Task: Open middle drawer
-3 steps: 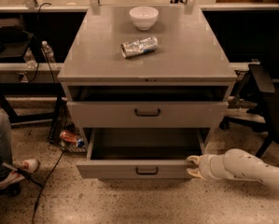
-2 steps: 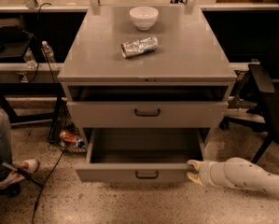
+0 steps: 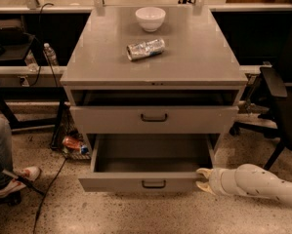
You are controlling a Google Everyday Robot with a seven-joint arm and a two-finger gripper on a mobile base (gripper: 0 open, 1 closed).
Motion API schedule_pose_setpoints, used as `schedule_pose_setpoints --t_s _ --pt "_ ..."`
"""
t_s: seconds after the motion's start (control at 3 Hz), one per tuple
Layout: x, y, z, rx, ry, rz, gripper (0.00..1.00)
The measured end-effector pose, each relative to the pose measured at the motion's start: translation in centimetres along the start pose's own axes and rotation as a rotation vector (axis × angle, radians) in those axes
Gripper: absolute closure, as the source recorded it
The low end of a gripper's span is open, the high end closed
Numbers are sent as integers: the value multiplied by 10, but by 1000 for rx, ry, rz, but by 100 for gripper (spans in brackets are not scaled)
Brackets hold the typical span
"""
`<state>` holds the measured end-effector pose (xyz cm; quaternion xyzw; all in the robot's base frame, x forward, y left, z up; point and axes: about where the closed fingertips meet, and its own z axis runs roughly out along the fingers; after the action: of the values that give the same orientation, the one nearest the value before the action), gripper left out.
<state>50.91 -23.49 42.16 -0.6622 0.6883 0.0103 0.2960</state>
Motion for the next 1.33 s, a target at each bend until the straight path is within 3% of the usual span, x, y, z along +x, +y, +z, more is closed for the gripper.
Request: schedule_pose_setpoints --t_s 1.0,1.33 --pt "-1 1 2 -3 -2 0 30" --pt "-2 2 3 -5 -4 -1 0"
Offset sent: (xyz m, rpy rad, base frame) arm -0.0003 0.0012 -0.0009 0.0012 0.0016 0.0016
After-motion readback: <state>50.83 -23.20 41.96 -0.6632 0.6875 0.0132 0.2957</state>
